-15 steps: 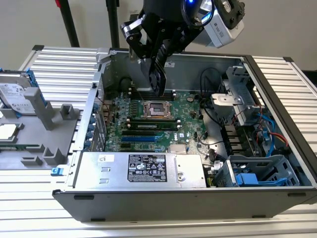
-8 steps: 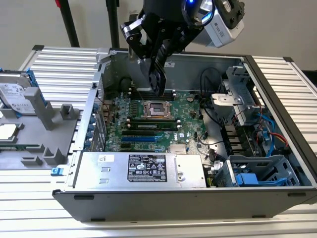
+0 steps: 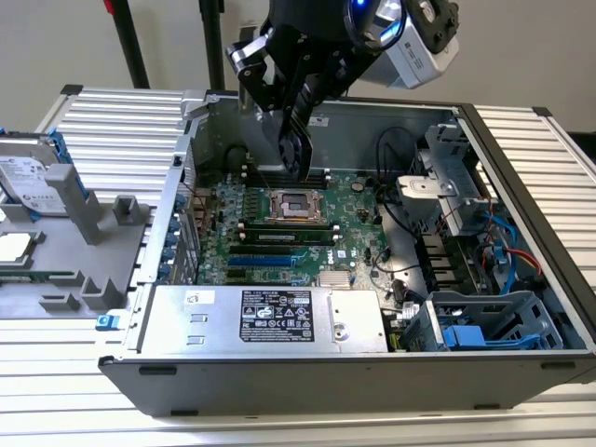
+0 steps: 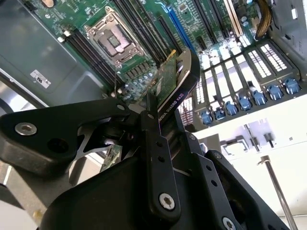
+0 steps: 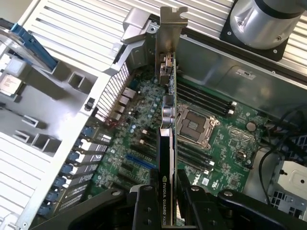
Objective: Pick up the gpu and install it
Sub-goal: 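Insert the gpu into the slot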
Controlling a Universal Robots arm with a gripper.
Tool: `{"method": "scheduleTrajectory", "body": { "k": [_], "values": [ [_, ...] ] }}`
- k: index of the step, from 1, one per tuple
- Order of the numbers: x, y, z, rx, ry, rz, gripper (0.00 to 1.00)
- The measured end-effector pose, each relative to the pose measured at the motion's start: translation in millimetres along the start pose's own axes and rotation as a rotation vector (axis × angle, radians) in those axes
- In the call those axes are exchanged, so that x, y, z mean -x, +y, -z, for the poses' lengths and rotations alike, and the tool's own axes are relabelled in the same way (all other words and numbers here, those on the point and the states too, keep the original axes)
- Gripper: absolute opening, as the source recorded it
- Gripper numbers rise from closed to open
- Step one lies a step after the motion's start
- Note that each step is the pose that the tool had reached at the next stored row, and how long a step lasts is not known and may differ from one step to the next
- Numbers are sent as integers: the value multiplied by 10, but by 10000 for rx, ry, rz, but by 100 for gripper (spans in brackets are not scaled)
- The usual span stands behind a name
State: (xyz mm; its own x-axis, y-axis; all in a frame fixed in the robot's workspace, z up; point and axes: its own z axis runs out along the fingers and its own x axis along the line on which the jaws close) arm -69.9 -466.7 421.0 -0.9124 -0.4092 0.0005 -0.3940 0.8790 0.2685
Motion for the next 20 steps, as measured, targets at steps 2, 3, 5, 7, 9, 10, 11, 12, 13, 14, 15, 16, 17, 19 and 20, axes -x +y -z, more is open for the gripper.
{"method": "scheduleTrajectory", "body": {
  "k": [2,3,5,7,9,10,11,12,13,14,15,16,17,19,20],
  "values": [
    [0,0,0,0,18,65,0],
    [0,0,0,0,28,99,0],
    [0,0,0,0,47,167,0],
    [0,0,0,0,66,236,0],
    [0,0,0,0,86,307,0],
    [0,0,0,0,96,343,0],
    [0,0,0,0,105,378,0],
    [0,0,0,0,115,414,0],
    [0,0,0,0,126,452,0],
    [0,0,0,0,135,486,0],
    [0,0,0,0,146,524,0],
    [0,0,0,0,156,562,0],
    [1,0,0,0,166,598,0],
    [2,-1,0,0,189,678,0],
    [3,-1,0,-1,200,717,0]
  ]
}}
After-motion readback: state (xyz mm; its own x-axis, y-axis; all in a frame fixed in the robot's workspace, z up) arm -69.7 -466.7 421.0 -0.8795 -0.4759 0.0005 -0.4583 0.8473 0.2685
